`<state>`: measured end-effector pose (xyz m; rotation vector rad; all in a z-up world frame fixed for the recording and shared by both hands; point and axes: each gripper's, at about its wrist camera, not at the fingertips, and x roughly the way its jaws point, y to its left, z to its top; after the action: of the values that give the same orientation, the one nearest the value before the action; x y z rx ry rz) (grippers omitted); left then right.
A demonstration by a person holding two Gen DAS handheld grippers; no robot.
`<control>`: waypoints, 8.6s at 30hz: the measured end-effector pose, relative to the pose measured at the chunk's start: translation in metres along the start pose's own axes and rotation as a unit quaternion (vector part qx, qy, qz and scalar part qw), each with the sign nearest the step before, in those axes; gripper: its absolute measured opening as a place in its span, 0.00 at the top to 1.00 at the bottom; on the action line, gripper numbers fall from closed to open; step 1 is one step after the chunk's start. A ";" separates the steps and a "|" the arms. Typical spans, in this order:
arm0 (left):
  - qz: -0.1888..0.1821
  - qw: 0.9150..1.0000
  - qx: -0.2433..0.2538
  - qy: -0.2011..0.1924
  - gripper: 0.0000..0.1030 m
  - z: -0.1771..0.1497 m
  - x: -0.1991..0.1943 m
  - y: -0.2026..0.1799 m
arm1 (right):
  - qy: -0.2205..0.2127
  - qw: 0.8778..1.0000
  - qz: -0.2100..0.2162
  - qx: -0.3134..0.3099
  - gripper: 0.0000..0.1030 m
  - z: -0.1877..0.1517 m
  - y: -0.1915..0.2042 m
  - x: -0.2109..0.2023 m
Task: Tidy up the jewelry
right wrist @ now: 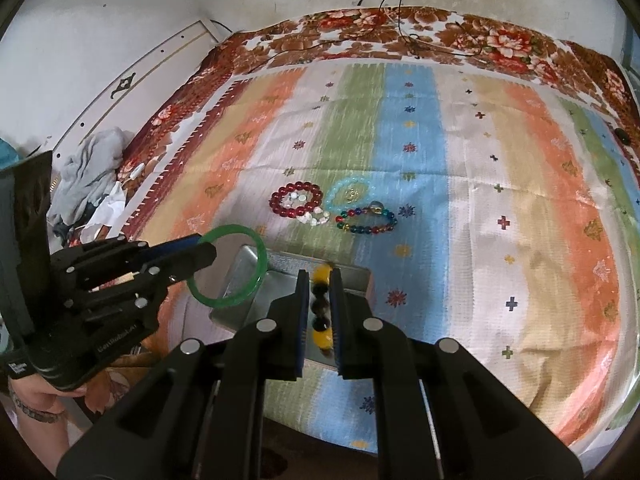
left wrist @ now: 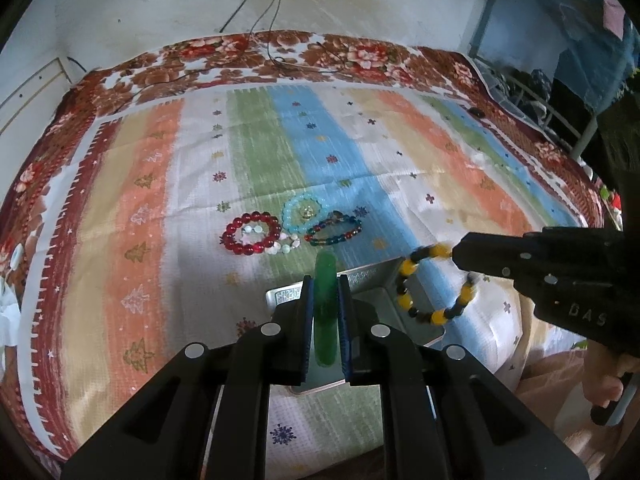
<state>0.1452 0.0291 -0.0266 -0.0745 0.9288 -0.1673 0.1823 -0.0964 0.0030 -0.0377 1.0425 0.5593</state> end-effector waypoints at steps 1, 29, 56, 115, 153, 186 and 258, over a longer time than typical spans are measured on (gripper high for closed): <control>0.003 1.000 0.003 -0.001 0.88 0.000 0.000 -0.001 | 0.001 1.000 0.001 -0.003 0.83 0.000 0.001 0.001; 0.049 0.998 -0.029 0.031 0.61 0.016 0.028 0.039 | 0.033 0.999 -0.034 0.014 0.61 0.012 -0.020 0.031; 0.072 0.994 -0.030 0.080 0.57 0.037 0.083 0.070 | 0.077 0.995 -0.062 0.015 0.60 0.040 -0.046 0.093; 0.046 0.987 -0.054 0.145 0.87 0.055 0.169 0.117 | 0.148 0.987 -0.065 0.022 0.81 0.088 -0.063 0.213; 0.046 0.988 -0.042 0.139 0.87 0.057 0.160 0.112 | 0.174 0.983 -0.057 -0.005 0.67 0.083 -0.047 0.209; -0.001 0.995 -0.047 0.085 0.87 0.083 0.117 0.082 | 0.112 0.992 -0.056 0.005 0.79 0.085 -0.050 0.152; -0.032 0.999 -0.023 -0.024 0.88 0.014 -0.021 0.005 | -0.003 0.999 -0.040 -0.010 0.79 0.007 0.006 0.024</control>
<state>0.1447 0.0372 -0.0022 -0.1499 0.8836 -0.2031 0.1942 -0.0787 -0.0114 -0.0948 1.0248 0.4973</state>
